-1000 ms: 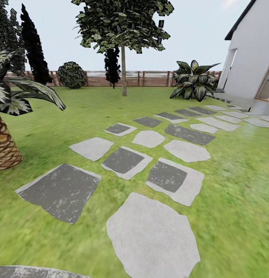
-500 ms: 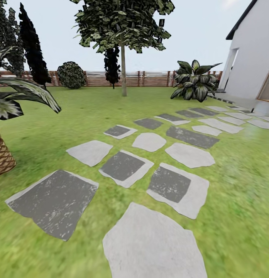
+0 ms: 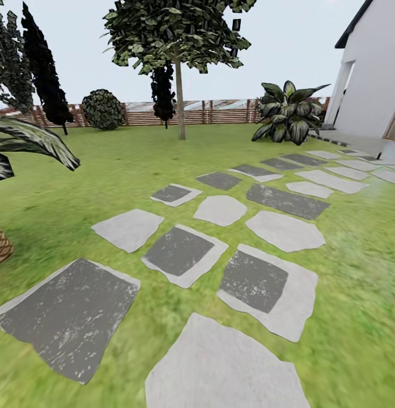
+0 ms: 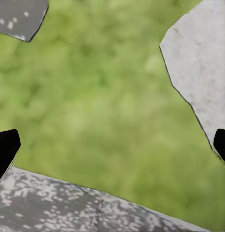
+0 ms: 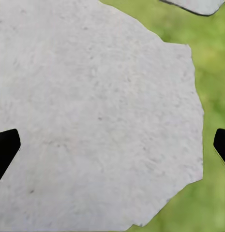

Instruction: In the garden, pick up the pesticide atomizer on the floor and spray pesticide onto both trees until each tree trunk is fully covered.

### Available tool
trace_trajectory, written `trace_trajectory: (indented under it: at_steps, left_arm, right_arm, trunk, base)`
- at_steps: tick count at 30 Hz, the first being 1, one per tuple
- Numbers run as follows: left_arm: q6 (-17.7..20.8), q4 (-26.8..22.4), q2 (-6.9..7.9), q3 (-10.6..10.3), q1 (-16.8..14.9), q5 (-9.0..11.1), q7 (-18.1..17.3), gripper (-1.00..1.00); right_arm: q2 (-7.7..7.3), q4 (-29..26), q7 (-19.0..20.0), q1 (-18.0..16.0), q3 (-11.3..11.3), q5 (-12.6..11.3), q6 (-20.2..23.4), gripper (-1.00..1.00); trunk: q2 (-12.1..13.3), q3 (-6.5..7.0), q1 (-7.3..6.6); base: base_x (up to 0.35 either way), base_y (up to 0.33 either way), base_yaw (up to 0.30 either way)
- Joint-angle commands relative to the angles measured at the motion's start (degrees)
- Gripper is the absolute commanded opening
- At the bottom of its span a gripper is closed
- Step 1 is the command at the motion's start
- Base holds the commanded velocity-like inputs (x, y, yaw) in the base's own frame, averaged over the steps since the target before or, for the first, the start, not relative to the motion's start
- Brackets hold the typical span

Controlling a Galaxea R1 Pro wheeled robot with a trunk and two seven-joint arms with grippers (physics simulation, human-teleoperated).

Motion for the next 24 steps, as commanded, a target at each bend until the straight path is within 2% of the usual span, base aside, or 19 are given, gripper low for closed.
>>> trace_trajectory:
  at_steps: [1, 13, 24]
  left_arm:
    - [0.00, 0.00, 0.00, 0.00, 0.00, 0.00, 0.00, 1.00]
    - [0.00, 0.00, 0.00, 0.00, 0.00, 0.00, 0.00, 1.00]
    - [0.00, 0.00, 0.00, 0.00, 0.00, 0.00, -0.01, 1.00]
  right_arm:
    - [0.00, 0.00, 0.00, 0.00, 0.00, 0.02, 0.00, 1.00]
    - [0.00, -0.01, 0.00, 0.00, 0.00, 0.02, 0.00, 1.00]
    - [0.00, -0.03, 0.00, 0.00, 0.01, 0.00, 0.00, 1.00]
  trunk:
    - [0.00, 0.00, 0.00]
    - [0.00, 0.00, 0.00]
    - [0.00, 0.00, 0.00]
  base:
    - [0.339, 0.000, 0.000]
    - [0.340, 0.000, -0.012]
    - [0.340, 0.000, -0.157]
